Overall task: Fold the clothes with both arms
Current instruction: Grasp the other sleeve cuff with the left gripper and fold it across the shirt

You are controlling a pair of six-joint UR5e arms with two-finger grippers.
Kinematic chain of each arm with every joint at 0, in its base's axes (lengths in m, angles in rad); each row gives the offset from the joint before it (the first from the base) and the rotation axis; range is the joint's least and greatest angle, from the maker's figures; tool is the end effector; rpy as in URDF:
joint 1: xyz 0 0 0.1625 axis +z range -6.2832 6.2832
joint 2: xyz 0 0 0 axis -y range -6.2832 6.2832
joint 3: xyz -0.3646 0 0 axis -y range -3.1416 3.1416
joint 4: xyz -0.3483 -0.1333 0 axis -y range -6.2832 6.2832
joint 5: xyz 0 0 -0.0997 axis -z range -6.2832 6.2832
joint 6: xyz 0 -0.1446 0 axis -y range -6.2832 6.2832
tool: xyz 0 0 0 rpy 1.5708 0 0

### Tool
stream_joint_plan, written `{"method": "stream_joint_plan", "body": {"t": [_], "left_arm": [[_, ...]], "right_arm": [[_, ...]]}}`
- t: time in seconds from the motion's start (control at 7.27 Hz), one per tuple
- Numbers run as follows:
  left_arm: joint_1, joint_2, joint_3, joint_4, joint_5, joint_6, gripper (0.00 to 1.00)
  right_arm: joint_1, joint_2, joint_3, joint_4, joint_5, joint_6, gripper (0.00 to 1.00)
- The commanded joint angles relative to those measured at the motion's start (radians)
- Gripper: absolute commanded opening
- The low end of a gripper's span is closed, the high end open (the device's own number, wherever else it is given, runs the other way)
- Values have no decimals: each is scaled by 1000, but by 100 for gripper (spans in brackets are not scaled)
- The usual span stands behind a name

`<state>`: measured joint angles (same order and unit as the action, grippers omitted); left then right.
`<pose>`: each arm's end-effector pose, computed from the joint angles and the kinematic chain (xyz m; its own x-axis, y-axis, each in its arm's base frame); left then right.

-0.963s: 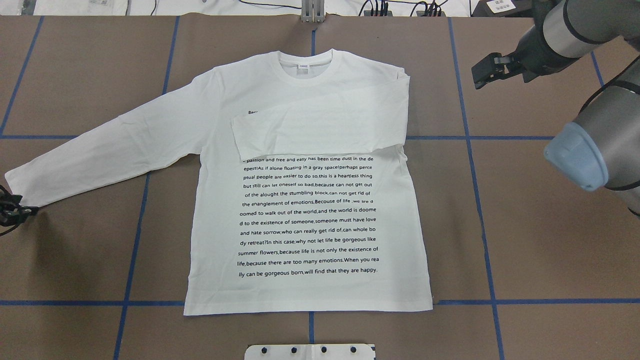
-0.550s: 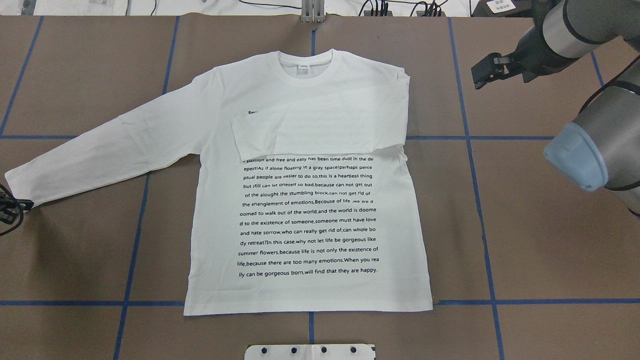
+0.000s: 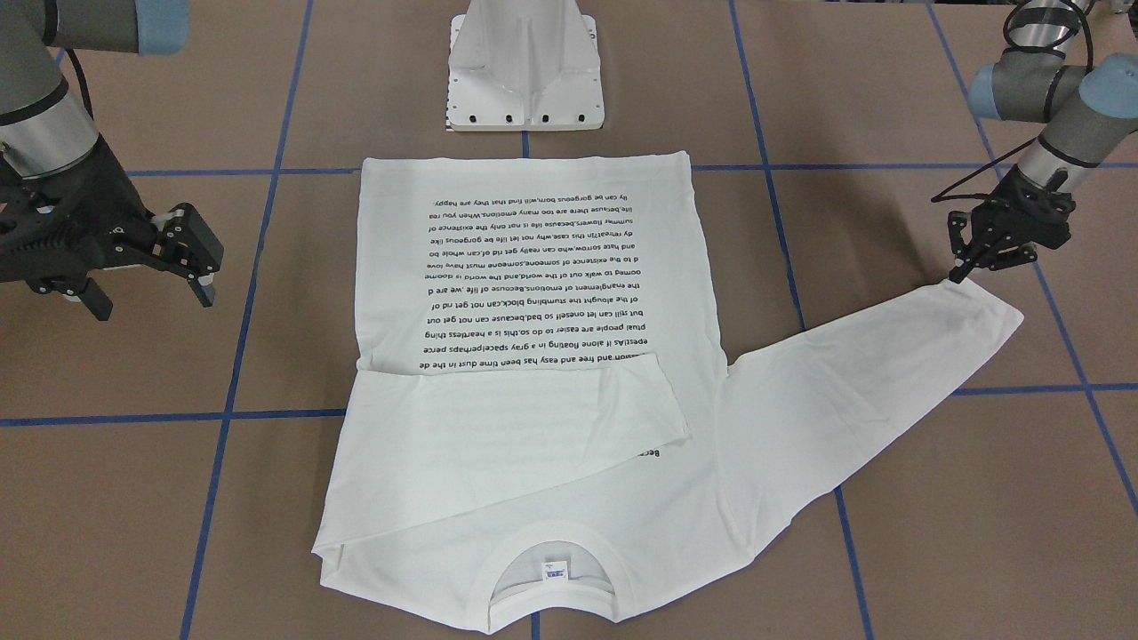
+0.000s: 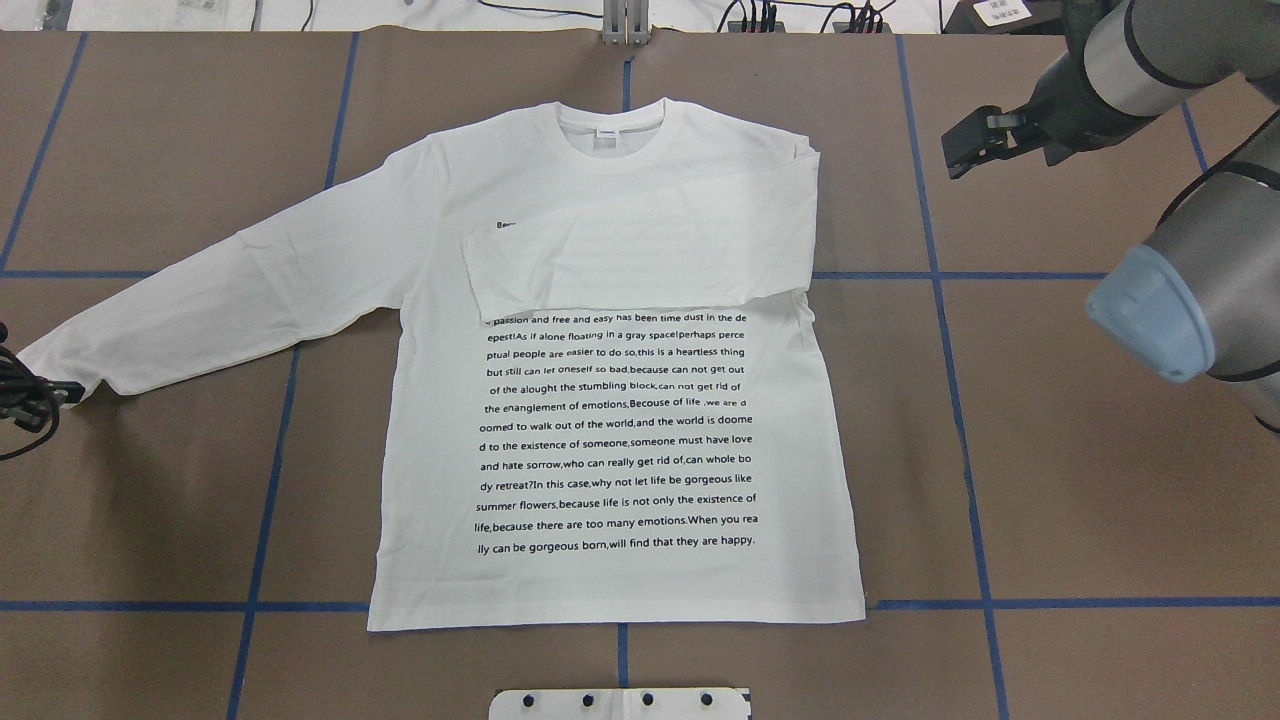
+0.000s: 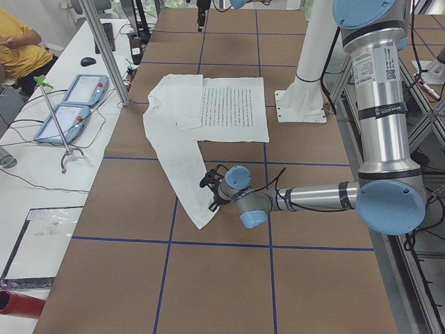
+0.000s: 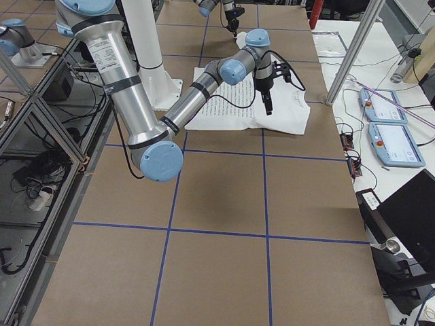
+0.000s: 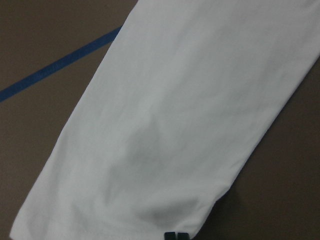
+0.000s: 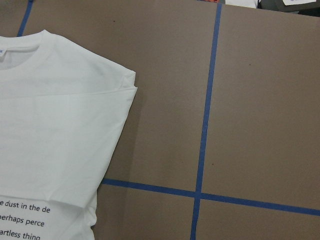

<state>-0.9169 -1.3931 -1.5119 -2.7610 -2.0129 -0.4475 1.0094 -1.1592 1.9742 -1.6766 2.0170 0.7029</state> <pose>0.2100 -0.3914 0.5973 0.6078 0.5466 -0.5761 -0.0988 0.7719 0.6281 -0.2303 -0.4994 0.2772 0.7296 -0.1326 0.6708 -0.0887 0.9544 0.2852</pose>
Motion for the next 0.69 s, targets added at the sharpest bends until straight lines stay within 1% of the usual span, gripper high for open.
{"method": "stream_joint_plan", "body": {"t": [0.0, 0.14, 0.28, 0.55], "left_arm": [[-100, -119, -7, 12, 2, 0, 0], [-115, -185, -8, 44, -1, -2, 0], [-135, -269, -8, 114, 2, -14, 0], [-148, -442, -8, 306, 3, -22, 0]], "right_arm": [[0, 1, 0, 0, -1, 1, 100], [0, 1, 0, 0, -1, 1, 100], [0, 0, 0, 0, -1, 1, 100], [0, 0, 0, 0, -1, 3, 100]]}}
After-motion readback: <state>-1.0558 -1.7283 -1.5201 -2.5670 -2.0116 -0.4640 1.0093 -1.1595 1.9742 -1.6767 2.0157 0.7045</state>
